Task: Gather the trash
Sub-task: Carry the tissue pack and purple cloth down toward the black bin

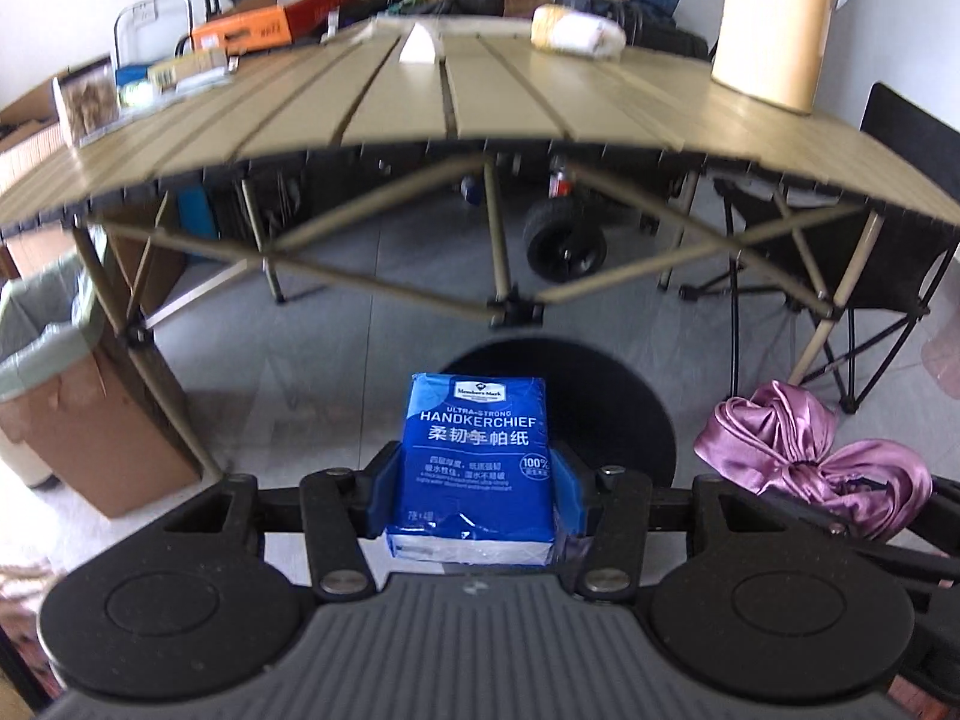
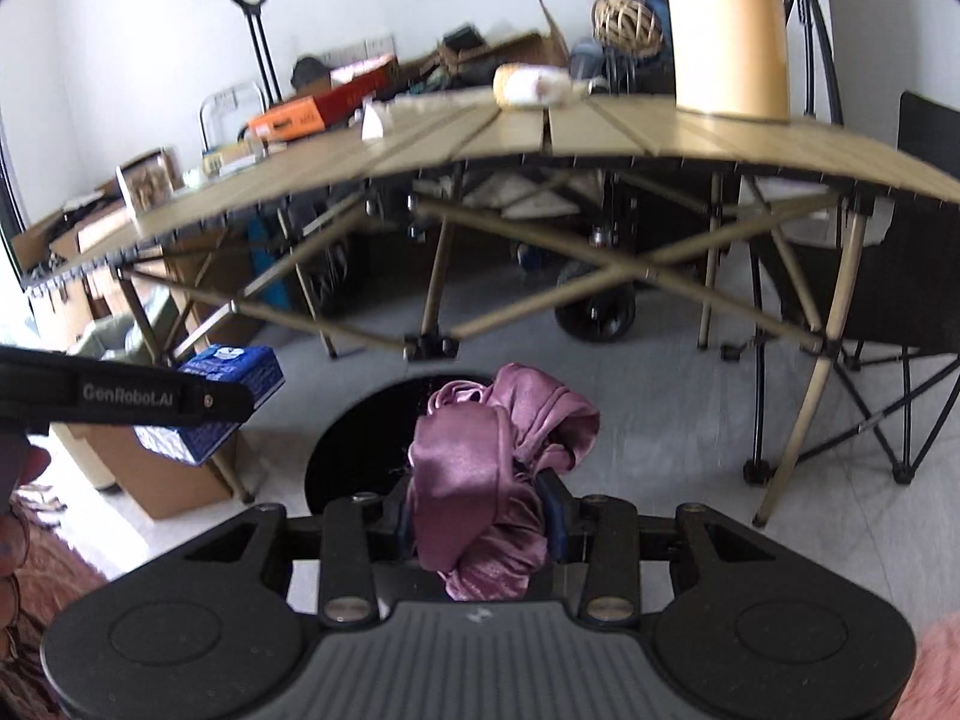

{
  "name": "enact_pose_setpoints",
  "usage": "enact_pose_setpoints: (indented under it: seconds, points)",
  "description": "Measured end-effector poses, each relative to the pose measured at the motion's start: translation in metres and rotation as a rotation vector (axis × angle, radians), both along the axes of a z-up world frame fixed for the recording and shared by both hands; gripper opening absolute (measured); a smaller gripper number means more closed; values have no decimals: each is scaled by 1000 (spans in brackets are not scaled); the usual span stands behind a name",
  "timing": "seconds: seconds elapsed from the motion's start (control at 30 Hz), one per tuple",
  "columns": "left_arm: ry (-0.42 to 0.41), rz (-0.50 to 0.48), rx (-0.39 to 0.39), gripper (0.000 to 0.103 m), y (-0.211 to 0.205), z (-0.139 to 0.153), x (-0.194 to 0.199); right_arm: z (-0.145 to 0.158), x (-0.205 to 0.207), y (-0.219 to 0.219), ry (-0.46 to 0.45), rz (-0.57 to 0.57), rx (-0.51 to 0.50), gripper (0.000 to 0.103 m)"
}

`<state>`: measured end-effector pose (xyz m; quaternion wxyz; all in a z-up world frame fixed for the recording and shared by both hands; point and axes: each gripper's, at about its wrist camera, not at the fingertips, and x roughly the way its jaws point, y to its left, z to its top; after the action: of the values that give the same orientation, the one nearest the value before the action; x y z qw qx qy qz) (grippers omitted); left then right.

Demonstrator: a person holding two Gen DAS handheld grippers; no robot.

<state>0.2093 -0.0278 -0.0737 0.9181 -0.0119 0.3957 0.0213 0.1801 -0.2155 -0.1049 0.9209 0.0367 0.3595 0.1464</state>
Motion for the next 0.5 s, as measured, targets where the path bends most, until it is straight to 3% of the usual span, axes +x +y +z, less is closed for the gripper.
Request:
enact_pose_setpoints:
  seconds: [0.3, 0.5]
  points:
    - [169, 17, -12, 52, 16, -54, -5, -32, 7, 6, 189, -10, -13, 38]
    - [238, 22, -10, 52, 22, -76, -3, -58, 12, 10, 306, -13, -13, 38]
